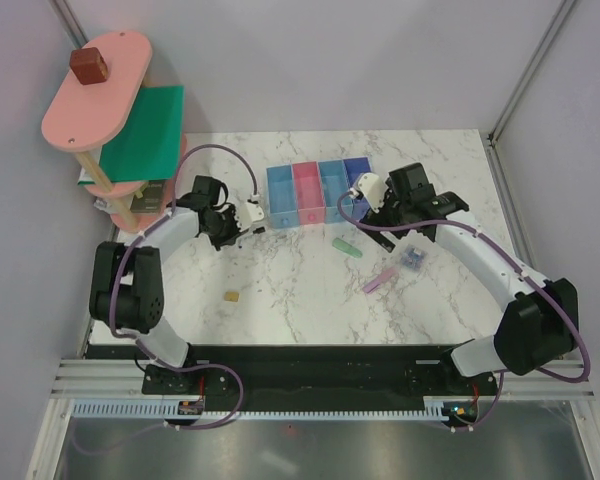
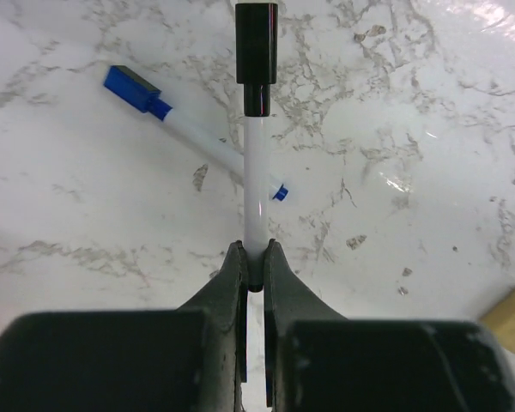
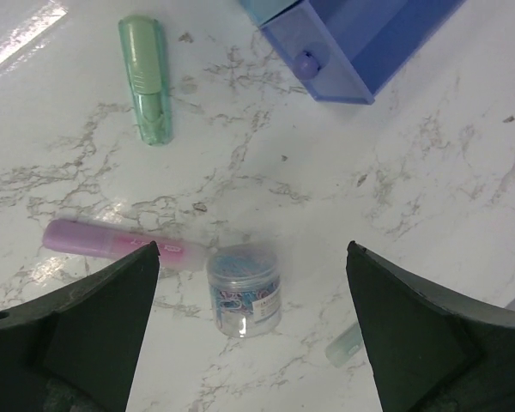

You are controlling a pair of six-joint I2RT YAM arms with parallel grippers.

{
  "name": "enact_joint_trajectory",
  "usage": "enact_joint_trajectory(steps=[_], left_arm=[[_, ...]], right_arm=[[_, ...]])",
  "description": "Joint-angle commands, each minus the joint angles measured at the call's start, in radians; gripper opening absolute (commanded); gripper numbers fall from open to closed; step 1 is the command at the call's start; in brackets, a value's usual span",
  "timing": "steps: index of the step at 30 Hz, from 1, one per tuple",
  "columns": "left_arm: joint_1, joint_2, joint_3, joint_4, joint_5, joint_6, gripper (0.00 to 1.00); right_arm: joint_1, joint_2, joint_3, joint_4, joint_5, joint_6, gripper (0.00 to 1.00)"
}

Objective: Sort the stationery into containers
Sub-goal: Pick up the pen from the center of the board.

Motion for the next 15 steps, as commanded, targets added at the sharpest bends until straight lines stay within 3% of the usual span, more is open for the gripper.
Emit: enact_joint_trajectory(steps=[1,7,15], left_arm=[[-0.005,-0.180,0.061,-0.065,0.073,-0.051,0.02],[-0.014,-0.249,0.179,-0.119,0.139,-0.292,0.02],[-0.063,-0.099,0.372,-0.140,0.165,-0.752,0.02]], right_arm=[[0.000,-0.024,0.001,-0.013,-0.135,-0.012,0.97],[0.026,0.037,-0.027,0.039,-0.157,0.001,0.95],[0.068,0.115,-0.039,0.123,-0.180,0.025,0.95]])
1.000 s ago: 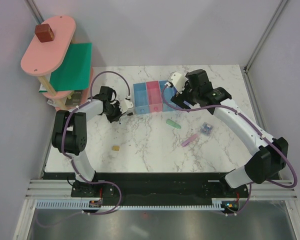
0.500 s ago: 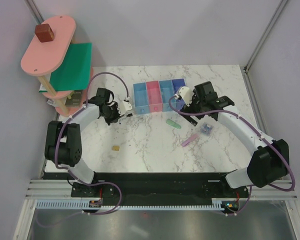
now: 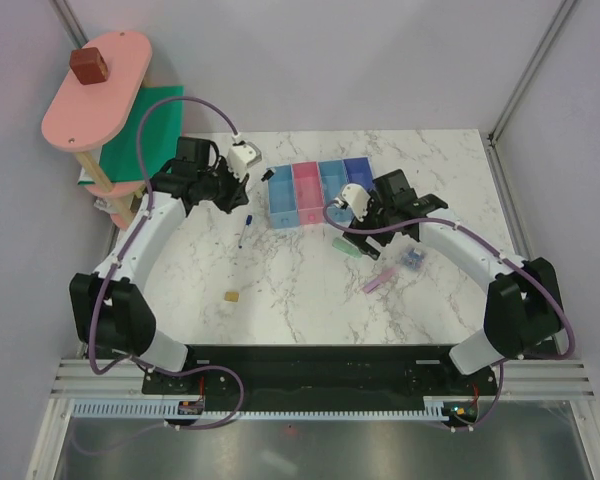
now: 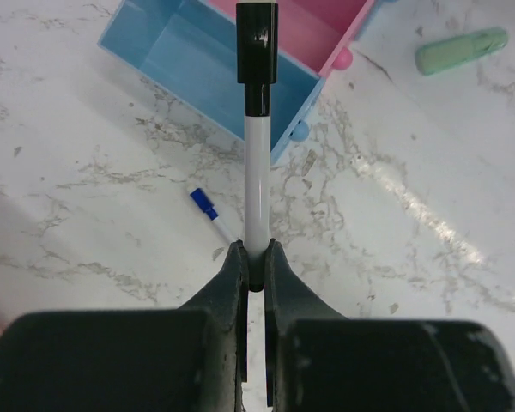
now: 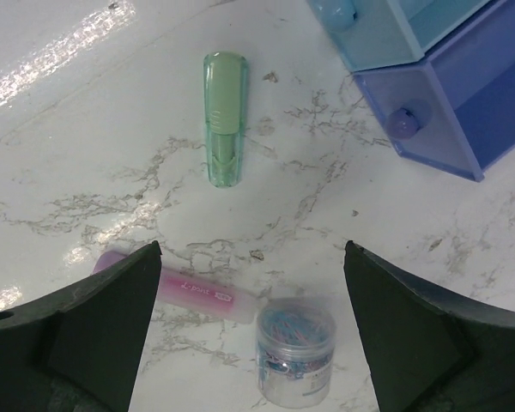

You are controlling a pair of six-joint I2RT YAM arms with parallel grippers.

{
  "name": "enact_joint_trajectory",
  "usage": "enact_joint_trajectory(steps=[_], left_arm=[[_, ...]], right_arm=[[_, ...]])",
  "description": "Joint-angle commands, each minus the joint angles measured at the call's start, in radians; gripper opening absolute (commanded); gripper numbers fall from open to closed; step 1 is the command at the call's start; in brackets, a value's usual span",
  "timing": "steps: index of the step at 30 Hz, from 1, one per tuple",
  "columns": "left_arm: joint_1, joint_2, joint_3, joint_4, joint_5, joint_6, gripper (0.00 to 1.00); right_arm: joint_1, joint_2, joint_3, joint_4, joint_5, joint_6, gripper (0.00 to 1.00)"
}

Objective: Sort the stationery into containers
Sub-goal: Pick up the pen from the center of the board, then place the pen in the storage box.

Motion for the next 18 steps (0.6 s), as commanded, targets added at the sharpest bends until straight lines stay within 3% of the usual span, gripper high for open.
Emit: enact_joint_trajectory(steps=[1,9,18], left_arm=[[-0.042,0.118,0.112,-0.028,0.043,-0.349,0.02],[-0.102,0.345,0.310,-0.028,-0.009,-0.597,0.02],[-0.145,0.507,0.418,-0.024,-0.171,-0.700,0.02]], right_arm=[[0.023,0.037,-0.017,0.081,-0.046,0.019,0.95],[0.034,0.135,-0.018,0.193,-0.065,0.032,0.94],[0.054,0.244,-0.004,0.285,-0.074,0.052,0.92]])
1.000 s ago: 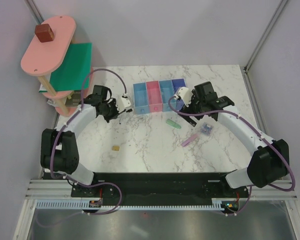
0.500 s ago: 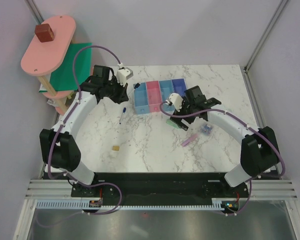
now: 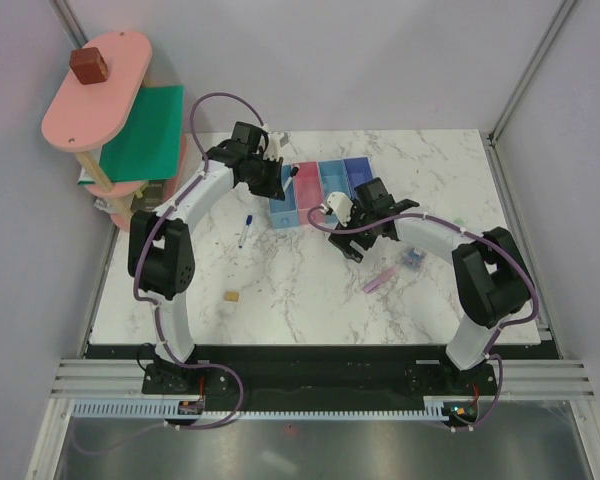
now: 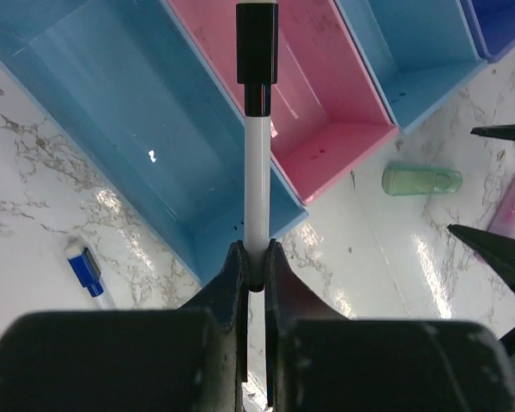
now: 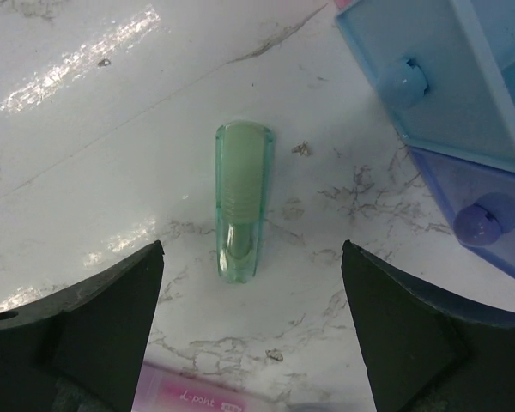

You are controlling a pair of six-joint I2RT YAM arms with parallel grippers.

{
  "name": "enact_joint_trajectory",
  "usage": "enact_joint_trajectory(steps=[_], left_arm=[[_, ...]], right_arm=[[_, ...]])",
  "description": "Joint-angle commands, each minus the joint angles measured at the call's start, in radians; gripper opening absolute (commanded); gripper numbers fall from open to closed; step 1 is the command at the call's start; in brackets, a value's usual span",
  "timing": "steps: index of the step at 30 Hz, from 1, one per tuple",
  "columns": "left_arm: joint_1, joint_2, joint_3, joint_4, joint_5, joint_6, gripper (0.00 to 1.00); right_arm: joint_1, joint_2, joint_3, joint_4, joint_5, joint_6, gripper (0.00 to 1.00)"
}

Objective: Sort the stationery into containers
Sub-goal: Place the pen in the storage box.

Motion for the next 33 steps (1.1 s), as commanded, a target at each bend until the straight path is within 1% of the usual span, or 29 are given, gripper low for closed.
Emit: enact_joint_trajectory(steps=[1,6,8,11,12,15,19,20,23,24,26,27,29,30,32,33], left_arm=[[-0.020,0.051,0.064,0.003,-0.116,-0.104,0.02],[-0.038,0.083,0.069,0.001,-0.236,-0.127,0.02],[-0.040,0.085,0.062,-0.002,-0.254,-0.138,0.02],[-0.044,0.098,0.059,-0.005,-0.259,-0.147,0.02],[-0.046,0.104,0.058,-0.005,-0.258,-0.150,0.02],[-0.050,0.115,0.061,-0.003,-0.256,-0.156,0.02],[-0.055,0.137,0.079,-0.008,-0.250,-0.151,0.02],[-0.056,0.140,0.085,-0.008,-0.247,-0.148,0.04],[-0.061,0.146,0.098,-0.011,-0.233,-0.144,0.13],[-0.063,0.146,0.101,-0.013,-0.227,-0.141,0.17],[-0.063,0.144,0.101,-0.016,-0.221,-0.136,0.20],[-0.064,0.143,0.101,-0.017,-0.215,-0.135,0.24],[-0.064,0.137,0.101,-0.020,-0.210,-0.132,0.29],[-0.064,0.134,0.102,-0.019,-0.207,-0.130,0.33],[-0.066,0.128,0.104,-0.022,-0.199,-0.125,0.37],[-0.064,0.118,0.102,-0.025,-0.198,-0.122,0.43]], right_arm=[[0.020,0.035,0.016,0.092,-0.028,0.019,0.91],[0.036,0.058,0.015,0.115,-0.024,0.023,0.90],[0.039,0.060,0.006,0.134,-0.021,0.025,0.89],[0.042,0.069,-0.005,0.151,-0.019,0.033,0.84],[0.043,0.078,-0.007,0.157,-0.018,0.034,0.80],[0.046,0.090,-0.010,0.160,-0.019,0.040,0.74],[0.048,0.093,-0.024,0.178,-0.014,0.042,0.69],[0.048,0.096,-0.027,0.178,-0.011,0.042,0.67],[0.050,0.096,-0.033,0.180,-0.008,0.042,0.56],[0.048,0.095,-0.034,0.180,-0.007,0.043,0.49],[0.048,0.089,-0.042,0.181,-0.005,0.042,0.41],[0.048,0.086,-0.045,0.180,-0.004,0.042,0.35],[0.048,0.074,-0.051,0.180,0.001,0.039,0.31],[0.048,0.069,-0.051,0.180,0.004,0.039,0.24],[0.048,0.051,-0.050,0.174,0.007,0.039,0.22],[0.048,0.046,-0.048,0.168,0.007,0.040,0.21]])
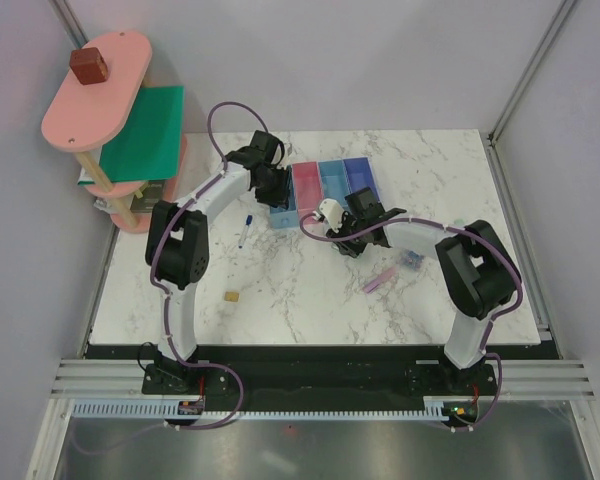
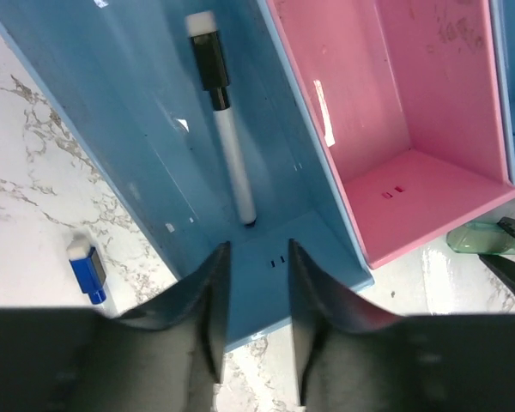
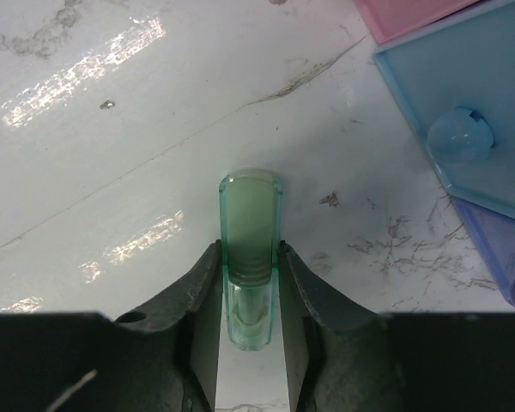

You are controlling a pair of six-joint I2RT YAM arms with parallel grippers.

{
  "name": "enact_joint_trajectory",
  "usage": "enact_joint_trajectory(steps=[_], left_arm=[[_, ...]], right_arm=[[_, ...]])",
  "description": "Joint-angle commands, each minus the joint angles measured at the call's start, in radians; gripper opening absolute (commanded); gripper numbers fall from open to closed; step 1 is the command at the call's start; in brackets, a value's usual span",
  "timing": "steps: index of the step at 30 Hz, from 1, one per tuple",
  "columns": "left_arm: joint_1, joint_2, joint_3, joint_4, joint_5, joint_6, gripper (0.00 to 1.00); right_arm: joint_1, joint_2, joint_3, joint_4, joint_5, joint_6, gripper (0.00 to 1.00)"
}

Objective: Sort the stationery into containers
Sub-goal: Place the pen in the storage box, then pick up the stationery from the center of the board.

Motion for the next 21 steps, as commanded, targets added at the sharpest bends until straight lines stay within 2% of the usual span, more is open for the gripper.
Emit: enact_joint_trajectory(steps=[1,4,10,14,19,21], left_arm=[[-0.009,-0.032,0.039,-0.005,0.028,0.001,0.45],[-0.009,-0.055,0.044,-0.011,0.037,0.012,0.51],[-0.009,-0.127,0.047,-0.034,0.086,0.053,0.53],[-0.009,-0.174,0.061,-0.074,0.168,0.111,0.54],[-0.009,-0.240,0.055,-0.158,0.250,0.266,0.57],[-0.009,-0.262,0.021,-0.168,0.222,0.341,0.58]], right_arm=[[0.005,-0.054,-0.002,0.004,0.000,0.003,0.21],[0.005,-0.078,0.011,-0.010,0.003,0.015,0.20],[0.008,-0.166,0.056,-0.044,0.010,0.067,0.18],[0.008,-0.210,0.103,-0.080,0.027,0.105,0.18],[0.008,-0.235,0.168,-0.091,0.141,0.122,0.17],[0.005,-0.230,0.197,-0.087,0.214,0.093,0.17]])
